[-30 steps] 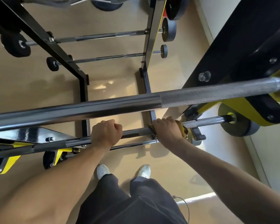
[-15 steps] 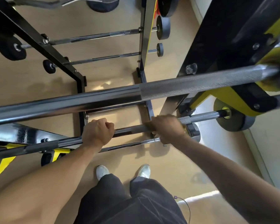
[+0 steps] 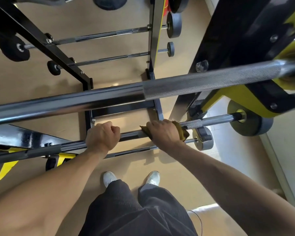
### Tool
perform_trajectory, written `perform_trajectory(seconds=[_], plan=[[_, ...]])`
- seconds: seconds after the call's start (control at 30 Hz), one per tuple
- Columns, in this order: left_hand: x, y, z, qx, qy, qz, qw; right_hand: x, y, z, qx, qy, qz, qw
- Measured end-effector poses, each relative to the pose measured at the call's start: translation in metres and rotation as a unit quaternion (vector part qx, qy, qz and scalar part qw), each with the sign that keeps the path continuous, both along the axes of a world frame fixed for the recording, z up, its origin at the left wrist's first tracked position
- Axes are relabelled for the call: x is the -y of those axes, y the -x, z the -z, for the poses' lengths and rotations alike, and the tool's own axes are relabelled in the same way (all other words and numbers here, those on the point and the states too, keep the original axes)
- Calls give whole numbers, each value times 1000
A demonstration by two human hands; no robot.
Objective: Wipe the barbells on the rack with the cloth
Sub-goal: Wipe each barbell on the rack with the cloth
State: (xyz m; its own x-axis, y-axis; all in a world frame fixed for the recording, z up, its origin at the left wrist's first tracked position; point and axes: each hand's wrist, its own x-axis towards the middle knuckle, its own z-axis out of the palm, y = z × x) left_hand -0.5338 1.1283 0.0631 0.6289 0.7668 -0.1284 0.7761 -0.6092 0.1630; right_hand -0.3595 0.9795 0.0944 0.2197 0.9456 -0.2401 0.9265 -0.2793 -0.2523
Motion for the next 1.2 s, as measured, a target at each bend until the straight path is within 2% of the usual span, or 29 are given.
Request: perform_trajectory(seconds=[0.07,0.13,0.27,0.4,0.53,0.7,0.93,1.0,1.1,1.2], plan=[[0,1,1,1,3,-10,1000,17,-18,1,0,-35,-30,999],[0,1,1,1,3,-13,1000,39,-45,-2,16,-21,-2,1000],[2,-2,0,-6,0,-11,1000,55,-69,-17,58,67,58,994],[3,-2,0,-16,-24,5,1000,5,-35,-13,36,144,21,989],[1,0,2,-15,-19,28,999,-29,1,-1,-6,96,-39,995],[-1,1,3,-10,-11,36,999,-13,-7,-1,-63,21,-79,995],[-1,1,3,-11,-7,28,1000,54,-78,-17,31,121,-22,992],[-1,1,2,-20,-7,27,999,48,-73,-22,43,129,-15,991],[0,1,3,-9,-12,41,999,12,-43,-27,6,168,-14,986],[0,3,2,4,-23,54,998,-28,6,-22,-11,120,-101,988]])
